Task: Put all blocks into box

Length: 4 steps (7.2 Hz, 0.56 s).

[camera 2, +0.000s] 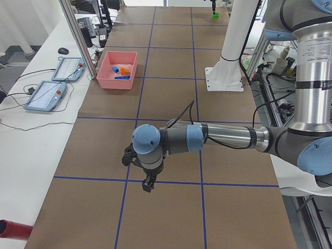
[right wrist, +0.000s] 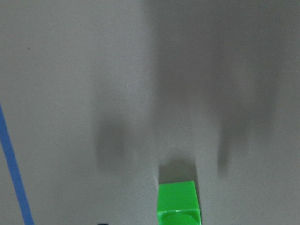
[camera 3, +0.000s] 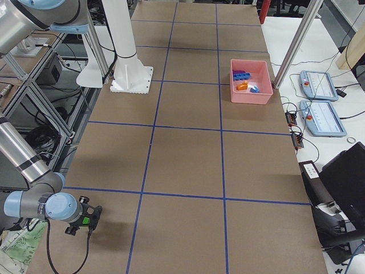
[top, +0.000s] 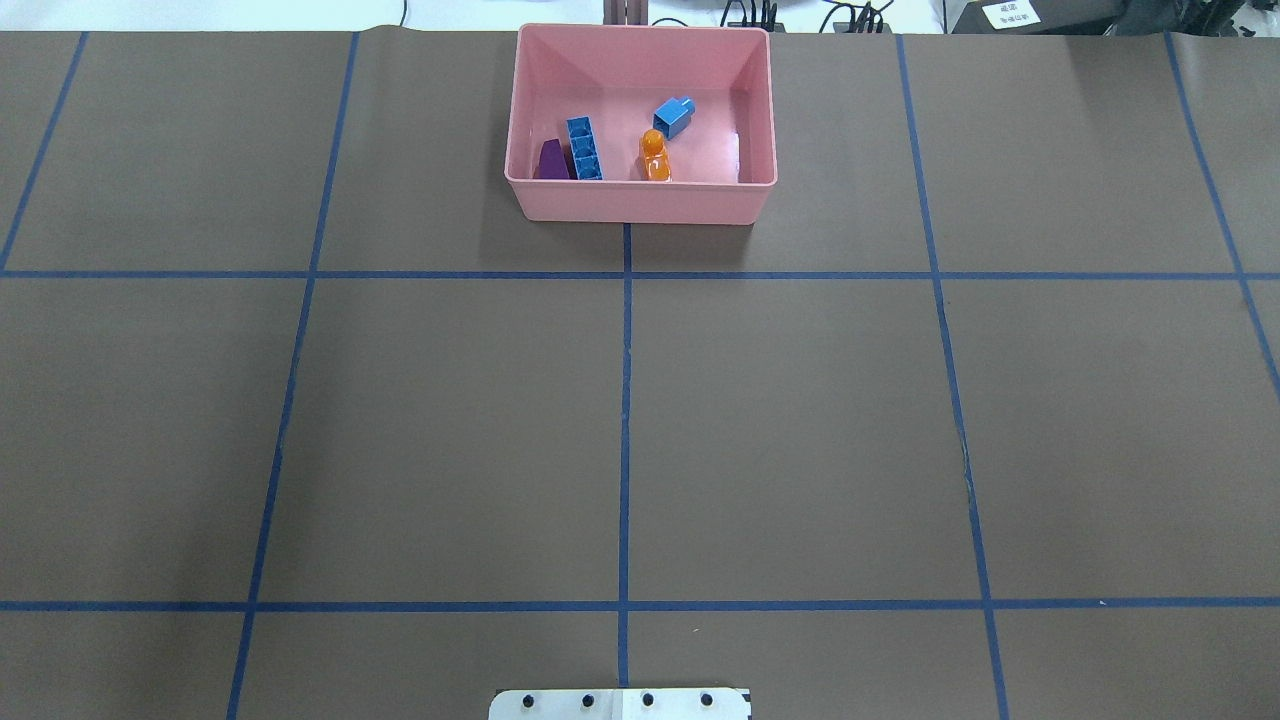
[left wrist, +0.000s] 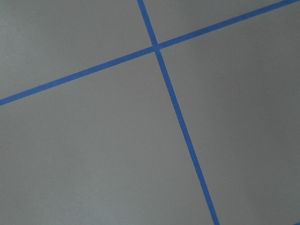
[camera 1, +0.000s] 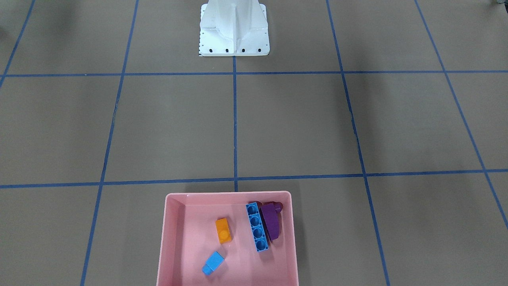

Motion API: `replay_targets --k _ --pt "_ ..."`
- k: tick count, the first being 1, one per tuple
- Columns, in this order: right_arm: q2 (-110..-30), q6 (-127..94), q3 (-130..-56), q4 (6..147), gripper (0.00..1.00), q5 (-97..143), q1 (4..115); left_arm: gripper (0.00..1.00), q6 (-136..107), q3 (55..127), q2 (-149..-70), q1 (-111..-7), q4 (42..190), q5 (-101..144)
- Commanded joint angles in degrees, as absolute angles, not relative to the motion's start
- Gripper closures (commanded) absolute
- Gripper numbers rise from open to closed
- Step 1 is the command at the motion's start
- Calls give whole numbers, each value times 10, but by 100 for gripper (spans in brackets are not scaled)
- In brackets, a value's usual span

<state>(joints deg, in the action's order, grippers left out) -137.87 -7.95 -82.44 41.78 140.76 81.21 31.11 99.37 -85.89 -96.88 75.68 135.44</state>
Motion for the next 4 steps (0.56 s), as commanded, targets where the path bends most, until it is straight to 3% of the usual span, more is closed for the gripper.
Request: replay_targets --k 1,3,4 --pt "-1371 -77 -817 417 25 1409 812 0 311 1002 -859 -969 756 1354" --pt "-1371 -57 -801 417 25 1409 812 0 311 1003 -859 -969 756 1354" --pt "-1371 -54 -798 417 32 1411 812 0 311 1005 -859 -969 755 1354"
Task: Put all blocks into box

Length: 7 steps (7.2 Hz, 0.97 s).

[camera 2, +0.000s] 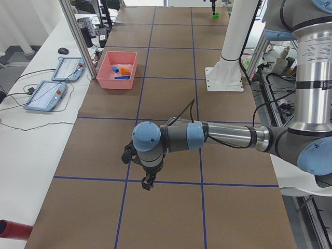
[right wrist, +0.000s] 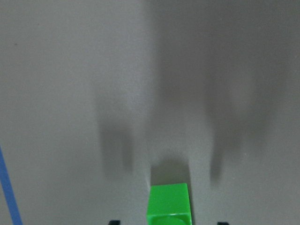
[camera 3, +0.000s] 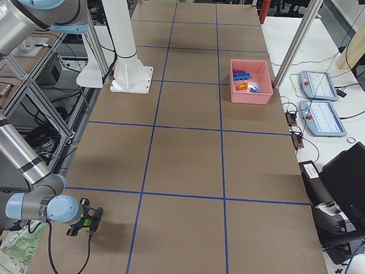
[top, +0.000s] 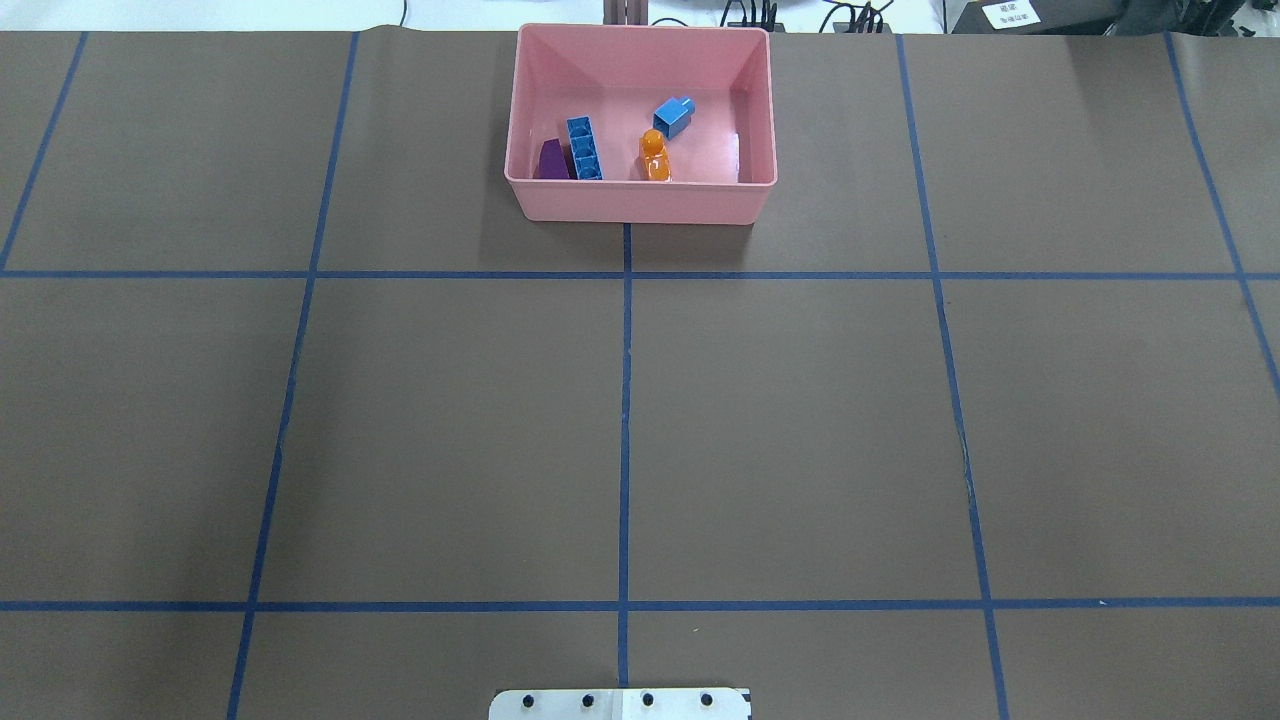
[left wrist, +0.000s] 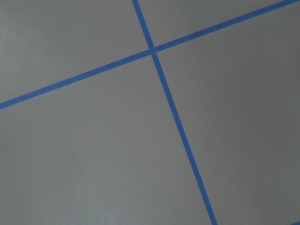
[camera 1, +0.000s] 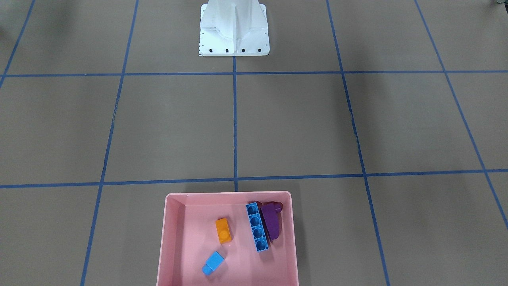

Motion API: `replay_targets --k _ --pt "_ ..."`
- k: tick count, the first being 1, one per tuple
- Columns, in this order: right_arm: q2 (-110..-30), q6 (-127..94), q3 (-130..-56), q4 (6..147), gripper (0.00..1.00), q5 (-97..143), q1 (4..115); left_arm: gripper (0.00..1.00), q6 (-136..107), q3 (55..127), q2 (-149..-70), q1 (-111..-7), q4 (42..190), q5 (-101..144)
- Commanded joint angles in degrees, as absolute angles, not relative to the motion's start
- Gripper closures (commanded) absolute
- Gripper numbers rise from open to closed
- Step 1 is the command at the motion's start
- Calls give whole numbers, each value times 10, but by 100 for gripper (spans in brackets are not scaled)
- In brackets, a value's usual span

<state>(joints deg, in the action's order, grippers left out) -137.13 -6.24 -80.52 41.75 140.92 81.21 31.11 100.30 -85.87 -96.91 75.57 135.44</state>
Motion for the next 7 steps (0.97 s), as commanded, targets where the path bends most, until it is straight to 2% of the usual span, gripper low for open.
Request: replay_targets --k 1,3,7 --pt "-1371 -54 -798 417 58 1411 812 0 311 1005 -859 -969 755 1354" --pt "-1371 -42 -798 413 100 1411 812 0 311 1005 -859 -969 755 1354" --pt "-1375 -40 -814 396 100 1415 815 0 310 1004 -858 -969 750 1354"
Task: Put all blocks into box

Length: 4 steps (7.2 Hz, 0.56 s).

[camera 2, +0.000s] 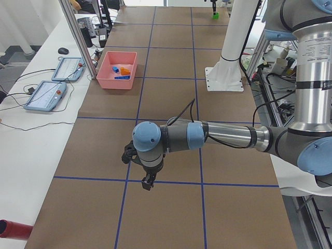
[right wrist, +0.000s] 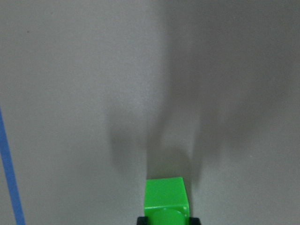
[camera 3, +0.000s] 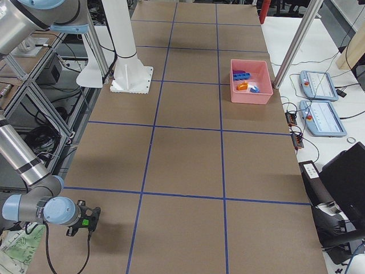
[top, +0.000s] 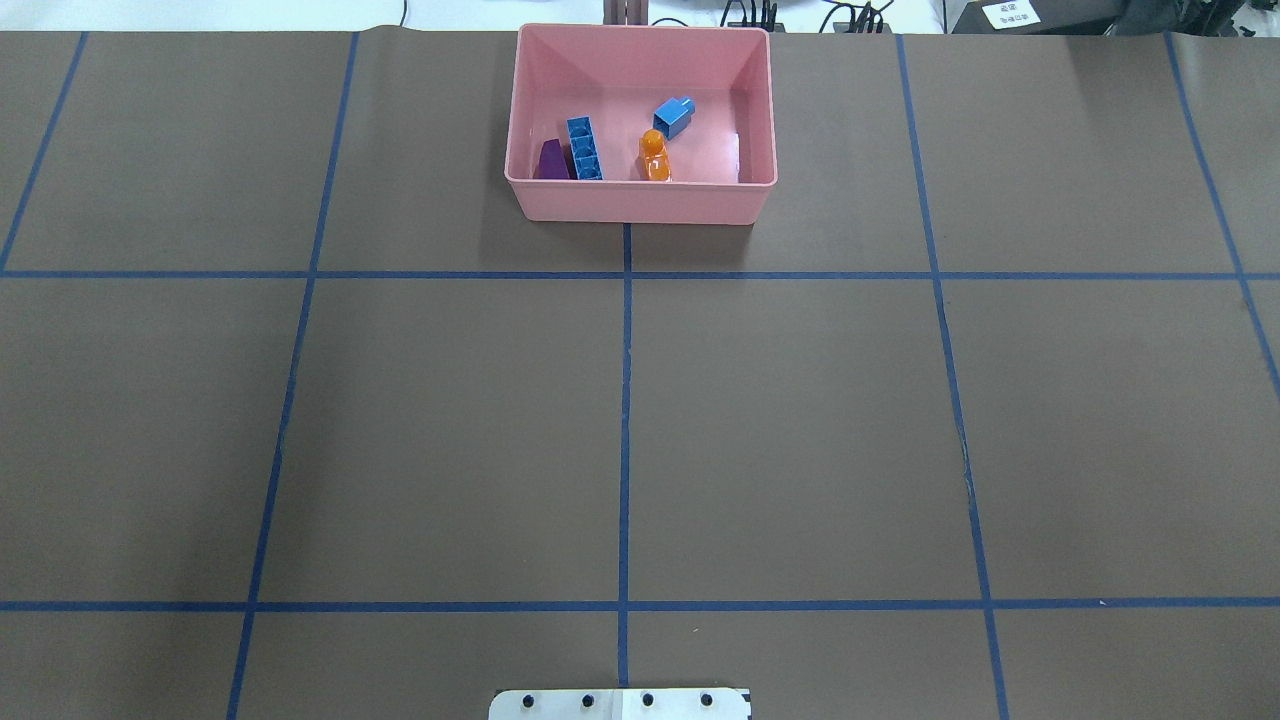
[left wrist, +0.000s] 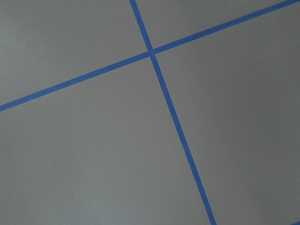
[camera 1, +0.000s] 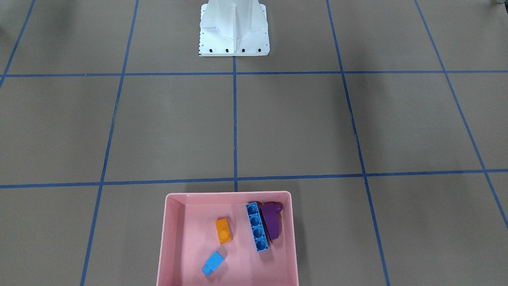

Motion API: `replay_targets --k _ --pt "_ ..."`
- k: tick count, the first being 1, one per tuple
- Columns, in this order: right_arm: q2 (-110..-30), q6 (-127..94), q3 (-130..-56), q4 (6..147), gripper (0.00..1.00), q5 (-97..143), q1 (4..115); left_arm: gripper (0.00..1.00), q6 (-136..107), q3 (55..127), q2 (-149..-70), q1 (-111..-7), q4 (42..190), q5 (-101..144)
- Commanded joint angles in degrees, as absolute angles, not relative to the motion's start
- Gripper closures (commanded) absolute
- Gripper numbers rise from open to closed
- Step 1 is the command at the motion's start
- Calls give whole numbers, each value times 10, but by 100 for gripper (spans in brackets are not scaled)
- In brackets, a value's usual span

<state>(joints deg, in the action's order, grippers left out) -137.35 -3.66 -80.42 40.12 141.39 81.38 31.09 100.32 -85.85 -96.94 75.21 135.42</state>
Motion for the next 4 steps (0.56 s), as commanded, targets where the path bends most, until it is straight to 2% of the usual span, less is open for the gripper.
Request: replay_targets --k 1,4 --pt "-1383 -43 -843 397 100 1415 816 0 310 1001 -857 -969 750 1351" --pt "-1374 -45 -892 403 100 1411 833 0 280 1000 -812 -969 754 1352"
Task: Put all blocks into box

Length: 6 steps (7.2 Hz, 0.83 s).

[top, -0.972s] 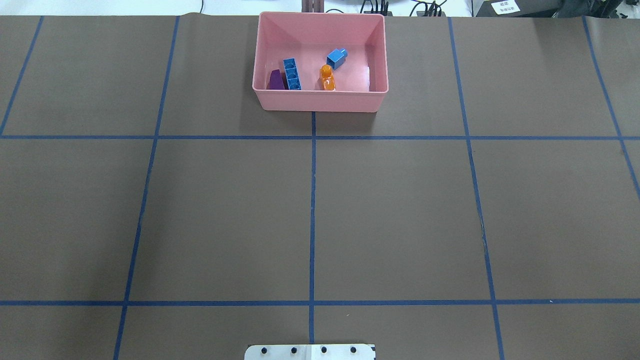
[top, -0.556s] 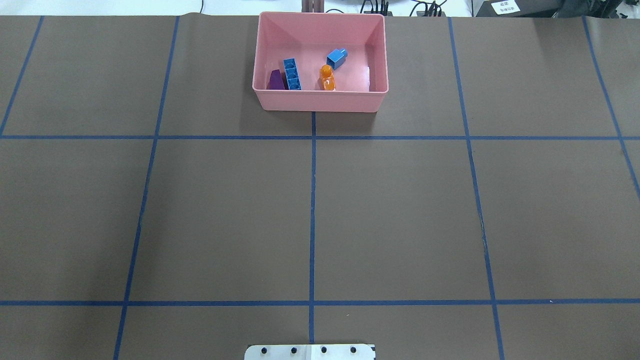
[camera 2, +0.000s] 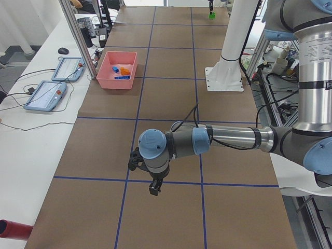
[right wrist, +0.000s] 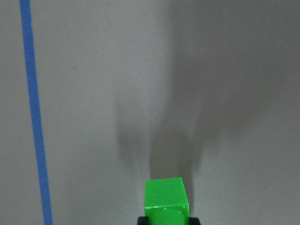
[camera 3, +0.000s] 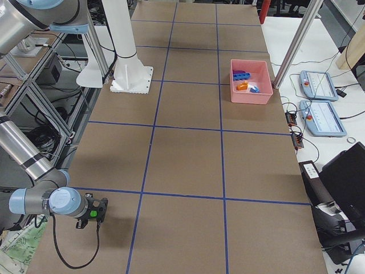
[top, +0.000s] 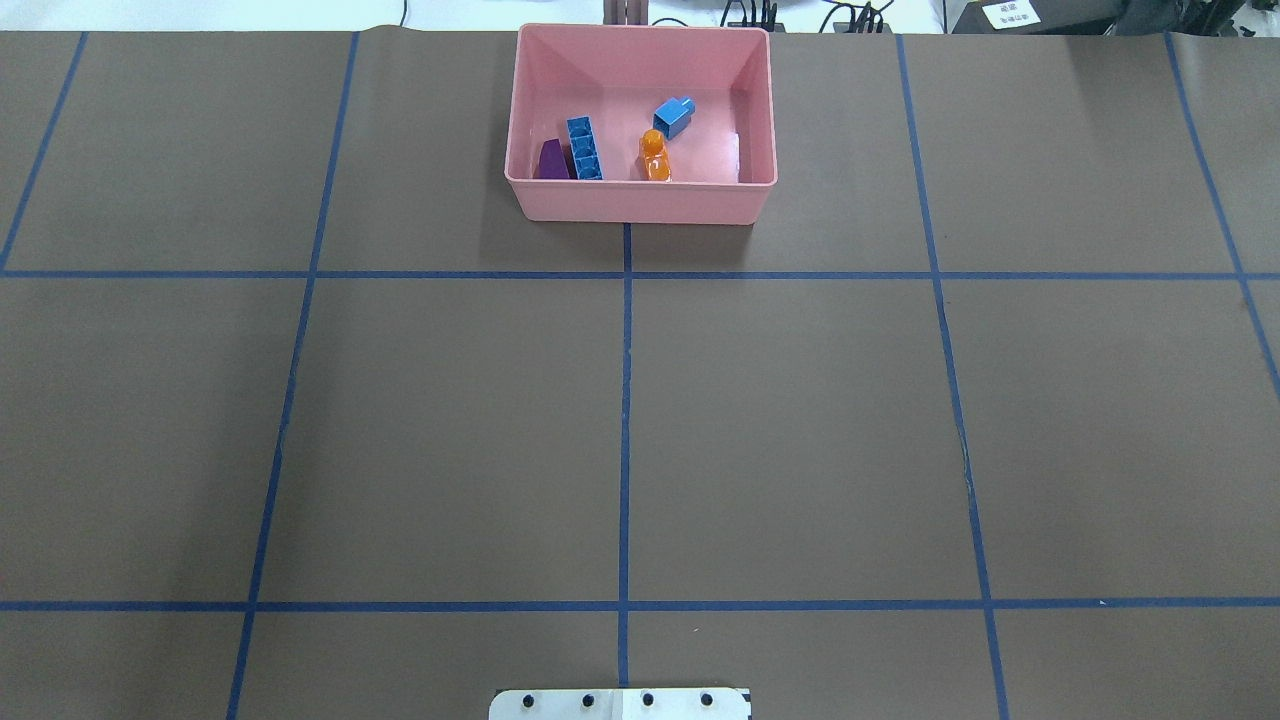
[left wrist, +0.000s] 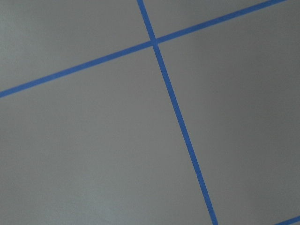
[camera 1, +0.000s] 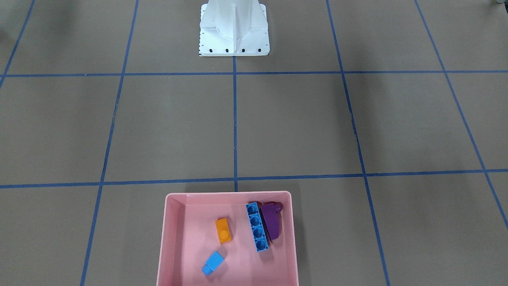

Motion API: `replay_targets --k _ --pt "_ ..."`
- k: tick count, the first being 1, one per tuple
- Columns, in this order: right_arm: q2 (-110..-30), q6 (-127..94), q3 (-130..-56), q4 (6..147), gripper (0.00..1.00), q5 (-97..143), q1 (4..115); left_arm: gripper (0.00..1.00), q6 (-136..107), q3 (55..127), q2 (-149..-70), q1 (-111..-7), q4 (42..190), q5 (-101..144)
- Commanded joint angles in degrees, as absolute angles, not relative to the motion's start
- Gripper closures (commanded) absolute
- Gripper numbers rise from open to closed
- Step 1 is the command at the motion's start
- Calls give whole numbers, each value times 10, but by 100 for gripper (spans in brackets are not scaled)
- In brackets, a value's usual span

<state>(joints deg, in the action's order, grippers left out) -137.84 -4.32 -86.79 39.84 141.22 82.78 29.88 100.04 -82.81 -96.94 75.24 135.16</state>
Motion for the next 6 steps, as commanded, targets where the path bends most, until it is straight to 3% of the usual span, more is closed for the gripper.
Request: replay_targets --k 1,4,6 --pt "-1374 -64 -914 409 100 1410 831 0 247 1001 -804 -969 788 1353" --pt "-1362 -109 -1014 483 100 1410 810 0 135 1001 -786 -969 923 1352" --pt "-1250 -109 -1055 622 100 1409 816 0 134 1002 -787 -967 925 1354"
